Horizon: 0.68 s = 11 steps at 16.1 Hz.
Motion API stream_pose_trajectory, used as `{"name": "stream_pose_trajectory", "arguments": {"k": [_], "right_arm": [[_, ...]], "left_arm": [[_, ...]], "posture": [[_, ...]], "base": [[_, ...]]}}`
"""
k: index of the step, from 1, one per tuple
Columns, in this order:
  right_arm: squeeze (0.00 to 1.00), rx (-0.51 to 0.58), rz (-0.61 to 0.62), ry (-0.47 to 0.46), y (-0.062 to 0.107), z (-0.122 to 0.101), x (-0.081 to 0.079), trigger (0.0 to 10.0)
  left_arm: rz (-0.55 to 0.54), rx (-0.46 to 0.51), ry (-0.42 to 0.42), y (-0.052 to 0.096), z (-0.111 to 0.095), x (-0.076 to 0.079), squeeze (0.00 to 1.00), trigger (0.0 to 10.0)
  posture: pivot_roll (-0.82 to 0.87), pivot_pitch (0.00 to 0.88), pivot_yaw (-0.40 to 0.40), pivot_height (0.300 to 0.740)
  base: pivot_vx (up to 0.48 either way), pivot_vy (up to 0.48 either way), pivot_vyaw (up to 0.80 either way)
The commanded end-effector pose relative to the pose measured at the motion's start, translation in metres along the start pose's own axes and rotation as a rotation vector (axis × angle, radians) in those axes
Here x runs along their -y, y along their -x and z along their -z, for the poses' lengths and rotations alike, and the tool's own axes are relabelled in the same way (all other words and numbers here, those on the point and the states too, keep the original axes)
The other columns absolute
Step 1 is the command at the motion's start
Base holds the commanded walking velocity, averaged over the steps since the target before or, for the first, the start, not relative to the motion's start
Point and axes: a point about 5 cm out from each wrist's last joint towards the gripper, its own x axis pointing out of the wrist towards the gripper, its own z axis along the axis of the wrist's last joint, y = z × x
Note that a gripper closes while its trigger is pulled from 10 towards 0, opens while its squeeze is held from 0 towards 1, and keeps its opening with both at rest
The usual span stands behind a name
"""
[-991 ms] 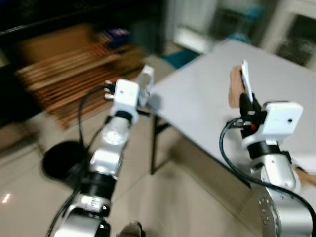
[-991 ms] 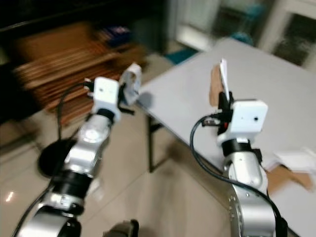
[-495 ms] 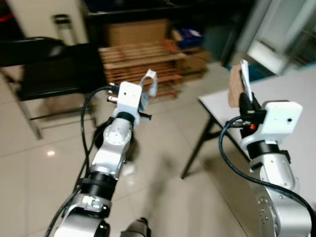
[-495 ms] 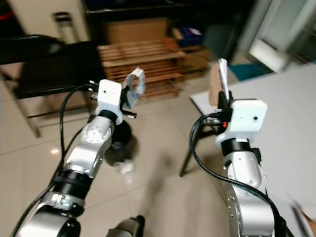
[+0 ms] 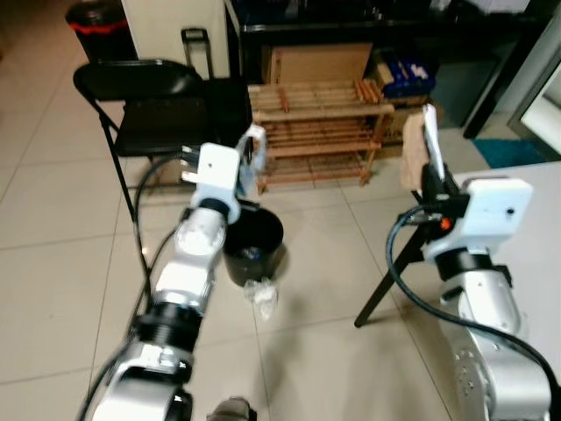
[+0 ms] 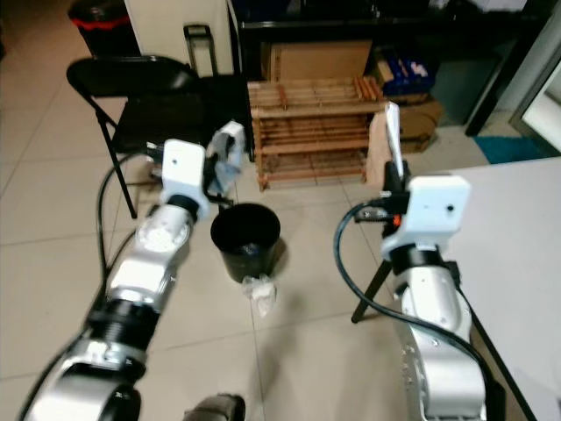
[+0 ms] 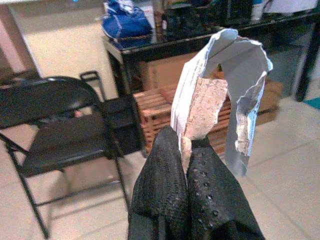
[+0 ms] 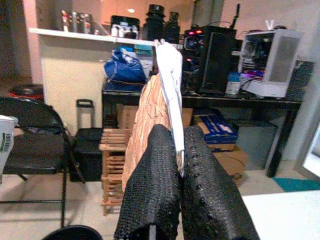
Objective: Picking trash to rubbish bin
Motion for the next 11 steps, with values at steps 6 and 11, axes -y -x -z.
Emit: {"name": "stream_pose_trajectory", "arguments": {"k": [6, 11], "right_arm": [[0.00, -0.034, 0.021, 0.024, -0.0021, 0.0052, 0.0053, 10.0], [0.00, -0.030, 0.016, 0.024, -0.0047, 0.0054, 0.0034, 10.0]], "left_arm": [[0.011, -0.017, 0.006, -0.0024, 0.0006, 0.0030, 0.00, 10.0], [0.010, -0.021, 0.009, -0.0024, 0.0011, 0.0032, 0.00, 10.0]], "posture": [[0.18, 0.095, -0.050, 0.740], [0.18, 0.092, -0.052, 0.740]], "base": [[0.000, 0.000, 0.00], [0.000, 0.000, 0.80]]}}
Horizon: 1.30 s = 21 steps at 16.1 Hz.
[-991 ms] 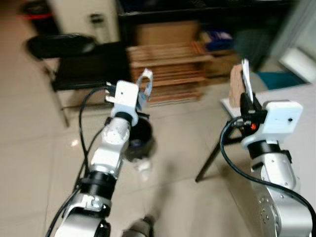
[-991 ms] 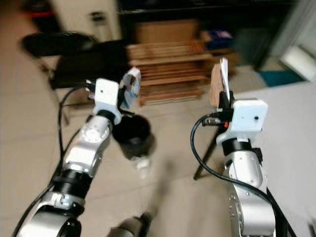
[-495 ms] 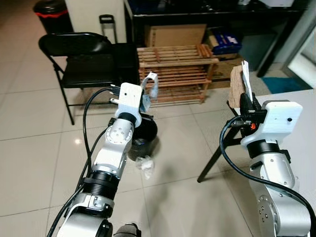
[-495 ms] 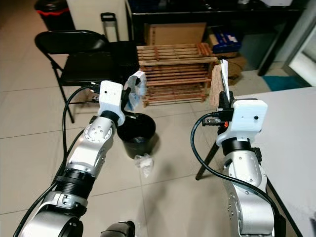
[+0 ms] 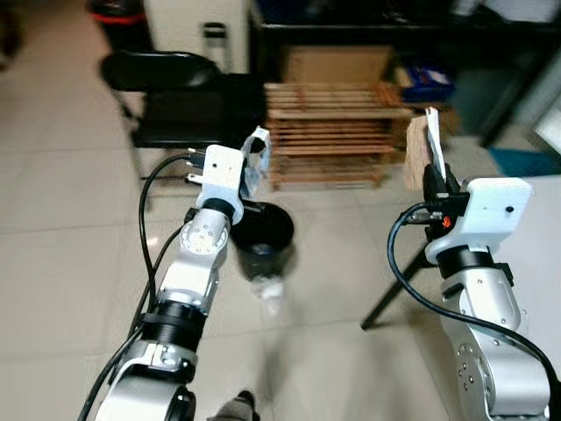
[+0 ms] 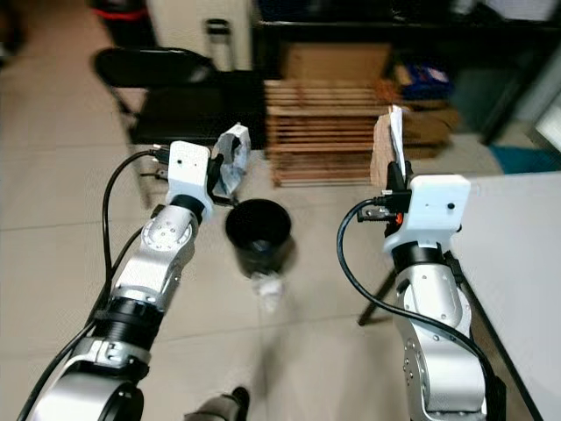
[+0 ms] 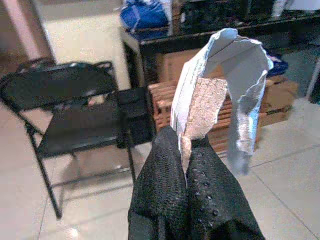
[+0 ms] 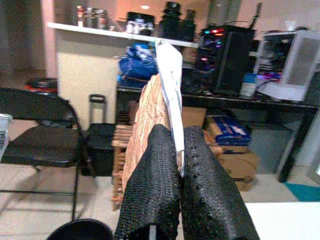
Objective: Picking trash to rubbish bin
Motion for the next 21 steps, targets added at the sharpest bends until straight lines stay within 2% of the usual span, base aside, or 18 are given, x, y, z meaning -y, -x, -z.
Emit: {"name": "stream_pose_trajectory", "arguments": {"k": [1, 4, 9, 19, 21], "right_arm": [[0.00, -0.014, 0.007, 0.005, -0.0014, 0.0018, 0.0006, 10.0], [0.00, -0.012, 0.024, -0.011, -0.0023, 0.0021, 0.0014, 10.0], [0.00, -0.008, 0.032, -0.017, -0.0022, 0.0019, 0.0016, 10.0], [0.00, -0.003, 0.036, -0.019, -0.0017, 0.0016, 0.0013, 10.0], [0.00, -0.004, 0.035, -0.019, -0.0015, 0.0017, 0.0010, 10.0]], "left_arm": [[0.007, -0.013, 0.012, -0.0014, 0.0005, 0.0018, 0.00, 10.0], [0.044, -0.017, 0.064, -0.0012, 0.0004, 0.0034, 0.00, 10.0], [0.063, -0.022, 0.073, -0.0004, 0.0009, 0.0012, 0.00, 10.0], [0.072, -0.022, 0.065, -0.0019, 0.0006, -0.0010, 0.00, 10.0], [0.073, -0.023, 0.063, -0.0018, 0.0007, -0.0011, 0.00, 10.0]], "posture": [[0.18, 0.091, -0.051, 0.740], [0.18, 0.090, -0.050, 0.740], [0.18, 0.093, -0.050, 0.740], [0.18, 0.094, -0.043, 0.740], [0.18, 0.094, -0.043, 0.740]], "base": [[0.000, 0.000, 0.80], [0.000, 0.000, 0.15], [0.000, 0.000, 0.00], [0.000, 0.331, 0.00], [0.257, 0.388, 0.00]]}}
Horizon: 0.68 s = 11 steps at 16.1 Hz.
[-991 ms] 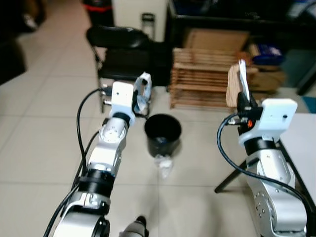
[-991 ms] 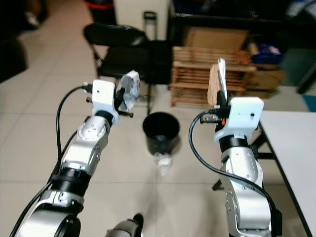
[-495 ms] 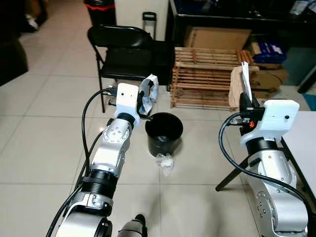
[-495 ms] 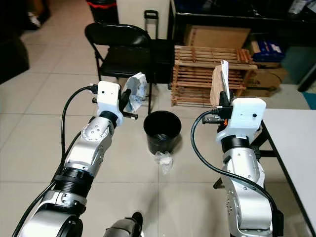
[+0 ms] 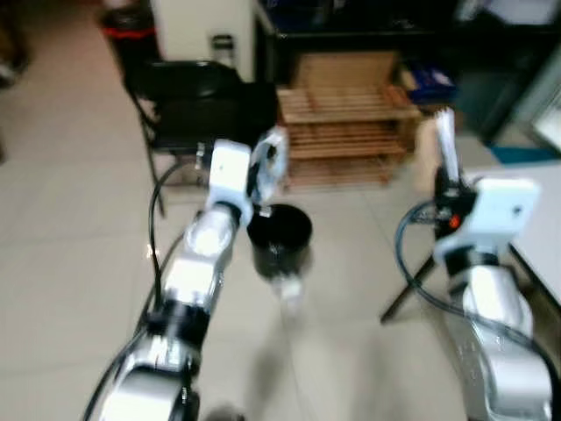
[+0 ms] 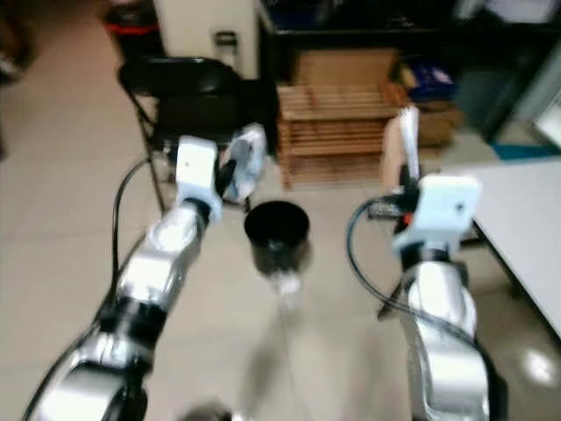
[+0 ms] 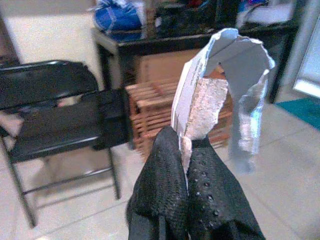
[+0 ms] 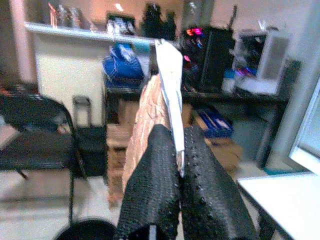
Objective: Picking trash to rubbish bin
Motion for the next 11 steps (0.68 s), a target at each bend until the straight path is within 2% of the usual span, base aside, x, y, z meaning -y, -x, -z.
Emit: {"name": "stream_pose_trajectory", "arguments": {"k": [1, 3, 4, 11], "right_arm": [[0.00, 0.024, -0.013, 0.002, -0.0015, -0.0057, -0.0031, 10.0], [0.00, 0.024, -0.014, 0.002, -0.0010, -0.0055, -0.0036, 10.0], [0.00, 0.023, -0.016, 0.003, -0.0007, -0.0054, -0.0039, 10.0], [0.00, 0.015, -0.020, 0.008, 0.0003, -0.0043, -0.0040, 10.0]], "left_arm": [[-0.008, -0.009, -0.006, 0.0008, 0.0009, -0.0043, 0.00, 10.0], [-0.010, -0.016, -0.006, 0.0006, 0.0021, -0.0043, 0.00, 10.0], [-0.015, -0.018, -0.005, 0.0007, 0.0028, -0.0044, 0.00, 10.0], [-0.034, -0.023, -0.012, 0.0010, 0.0044, -0.0051, 0.00, 10.0]], "posture": [[0.18, 0.095, -0.043, 0.740], [0.18, 0.095, -0.042, 0.740], [0.18, 0.096, -0.044, 0.740], [0.18, 0.100, -0.049, 0.740]], "base": [[0.281, 0.390, 0.00], [0.287, 0.381, 0.00], [0.360, 0.000, 0.00], [0.000, 0.000, 0.00]]}}
